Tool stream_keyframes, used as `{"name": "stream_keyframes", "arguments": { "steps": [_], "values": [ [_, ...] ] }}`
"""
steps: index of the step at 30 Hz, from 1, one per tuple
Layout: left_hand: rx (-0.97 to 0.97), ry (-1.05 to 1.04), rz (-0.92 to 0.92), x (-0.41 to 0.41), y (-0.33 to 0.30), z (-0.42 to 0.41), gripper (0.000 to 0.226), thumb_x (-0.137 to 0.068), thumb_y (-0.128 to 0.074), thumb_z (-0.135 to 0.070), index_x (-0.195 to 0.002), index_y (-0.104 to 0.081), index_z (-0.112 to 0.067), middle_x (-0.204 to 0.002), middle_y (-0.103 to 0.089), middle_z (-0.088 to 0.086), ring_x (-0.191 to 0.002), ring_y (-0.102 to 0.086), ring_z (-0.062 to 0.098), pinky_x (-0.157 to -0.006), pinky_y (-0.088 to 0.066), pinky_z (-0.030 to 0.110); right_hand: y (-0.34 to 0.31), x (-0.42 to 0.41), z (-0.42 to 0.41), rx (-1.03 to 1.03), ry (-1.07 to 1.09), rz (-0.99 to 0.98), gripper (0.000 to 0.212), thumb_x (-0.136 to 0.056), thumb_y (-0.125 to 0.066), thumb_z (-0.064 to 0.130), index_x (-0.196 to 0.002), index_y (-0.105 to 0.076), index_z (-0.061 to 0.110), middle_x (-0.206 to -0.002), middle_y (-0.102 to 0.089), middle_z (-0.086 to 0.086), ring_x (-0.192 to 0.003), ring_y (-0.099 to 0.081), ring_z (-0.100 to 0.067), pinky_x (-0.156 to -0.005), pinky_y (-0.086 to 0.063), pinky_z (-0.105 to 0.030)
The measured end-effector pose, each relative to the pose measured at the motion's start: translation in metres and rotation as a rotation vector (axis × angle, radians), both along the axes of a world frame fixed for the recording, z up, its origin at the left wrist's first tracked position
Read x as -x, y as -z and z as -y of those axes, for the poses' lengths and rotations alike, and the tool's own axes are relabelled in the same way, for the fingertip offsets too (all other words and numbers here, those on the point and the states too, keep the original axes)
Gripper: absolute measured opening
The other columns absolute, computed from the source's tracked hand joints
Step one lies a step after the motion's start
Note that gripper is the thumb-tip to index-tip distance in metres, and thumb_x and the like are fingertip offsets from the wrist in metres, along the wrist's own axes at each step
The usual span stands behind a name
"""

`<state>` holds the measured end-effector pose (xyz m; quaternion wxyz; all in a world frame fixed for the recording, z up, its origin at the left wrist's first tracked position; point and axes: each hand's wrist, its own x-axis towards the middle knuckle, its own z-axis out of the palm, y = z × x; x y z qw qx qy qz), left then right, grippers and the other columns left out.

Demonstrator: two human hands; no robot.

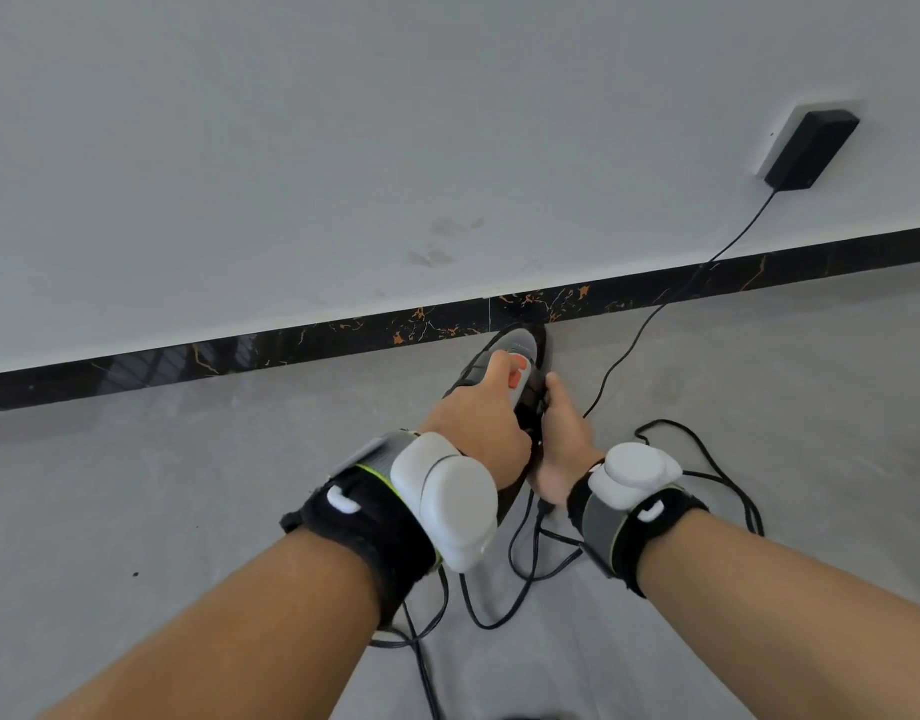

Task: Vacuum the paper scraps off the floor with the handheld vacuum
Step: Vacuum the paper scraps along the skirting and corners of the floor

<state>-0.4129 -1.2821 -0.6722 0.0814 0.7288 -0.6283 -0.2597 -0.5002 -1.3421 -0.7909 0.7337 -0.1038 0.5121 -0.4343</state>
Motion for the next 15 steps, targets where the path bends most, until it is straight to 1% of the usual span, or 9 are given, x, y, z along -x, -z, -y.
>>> {"name": "stream_keyframes", "arguments": {
  "steps": [2, 4, 5, 7, 10, 12, 15],
  "values": [
    [0.000, -0.006, 0.020, -0.005, 0.003, -0.006, 0.058, -0.091, -0.057, -0.015, -0.139, -0.028, -0.031, -0.084, -0.054, 0.002, -0.078, -0.058, 0.028, -0.069, -0.050, 0.036, -0.002, -0.004, -0.006, -0.002, -0.014, -0.006, 0.046, -0.103, -0.049, 0.051, -0.119, -0.072, 0.015, -0.107, -0.077, -0.014, -0.086, -0.075, -0.026, -0.074, -0.058, -0.036],
    [0.000, -0.015, 0.030, -0.010, 0.006, -0.015, 0.061, -0.090, -0.056, -0.016, -0.140, -0.026, -0.032, -0.091, -0.058, 0.005, -0.081, -0.061, 0.029, -0.074, -0.056, 0.040, -0.004, -0.009, -0.012, -0.006, -0.059, -0.003, 0.047, -0.104, -0.045, 0.051, -0.121, -0.071, 0.016, -0.111, -0.077, -0.015, -0.086, -0.075, -0.025, -0.069, -0.058, -0.034],
    [-0.001, -0.020, 0.030, -0.015, 0.007, -0.020, 0.061, -0.090, -0.056, -0.016, -0.140, -0.026, -0.033, -0.092, -0.059, 0.005, -0.081, -0.062, 0.029, -0.076, -0.057, 0.040, -0.005, -0.012, -0.015, -0.007, -0.089, -0.004, 0.048, -0.104, -0.043, 0.052, -0.121, -0.071, 0.016, -0.112, -0.077, -0.014, -0.087, -0.076, -0.025, -0.068, -0.057, -0.033],
    [0.006, -0.032, 0.022, -0.024, 0.008, -0.029, 0.060, -0.089, -0.056, -0.016, -0.139, -0.027, -0.034, -0.092, -0.059, 0.004, -0.080, -0.061, 0.027, -0.074, -0.055, 0.038, -0.008, -0.019, -0.024, -0.017, -0.144, -0.008, 0.050, -0.105, -0.040, 0.053, -0.121, -0.071, 0.018, -0.112, -0.078, -0.013, -0.093, -0.076, -0.025, -0.070, -0.058, -0.034],
    [0.012, -0.053, 0.030, -0.041, 0.007, -0.044, 0.058, -0.090, -0.056, -0.017, -0.138, -0.028, -0.032, -0.085, -0.056, -0.001, -0.074, -0.058, 0.021, -0.067, -0.046, 0.030, -0.012, -0.033, -0.040, -0.021, -0.229, -0.047, 0.050, -0.104, -0.038, 0.054, -0.120, -0.071, 0.020, -0.109, -0.079, -0.010, -0.096, -0.074, -0.025, -0.078, -0.059, -0.037],
    [0.012, -0.070, 0.042, -0.053, 0.004, -0.058, 0.058, -0.090, -0.055, -0.017, -0.139, -0.027, -0.033, -0.076, -0.051, -0.006, -0.067, -0.055, 0.017, -0.064, -0.043, 0.027, -0.015, -0.044, -0.051, -0.033, -0.298, -0.078, 0.049, -0.104, -0.037, 0.054, -0.120, -0.070, 0.021, -0.110, -0.078, -0.010, -0.098, -0.073, -0.026, -0.077, -0.059, -0.038],
    [0.003, -0.114, 0.035, -0.072, 0.001, -0.081, 0.058, -0.089, -0.055, -0.018, -0.138, -0.028, -0.034, -0.073, -0.052, -0.006, -0.066, -0.057, 0.019, -0.062, -0.046, 0.030, -0.019, -0.061, -0.068, -0.029, -0.412, -0.122, 0.046, -0.104, -0.037, 0.052, -0.118, -0.068, 0.022, -0.107, -0.075, -0.009, -0.100, -0.070, -0.027, -0.077, -0.059, -0.040]
  ]
}}
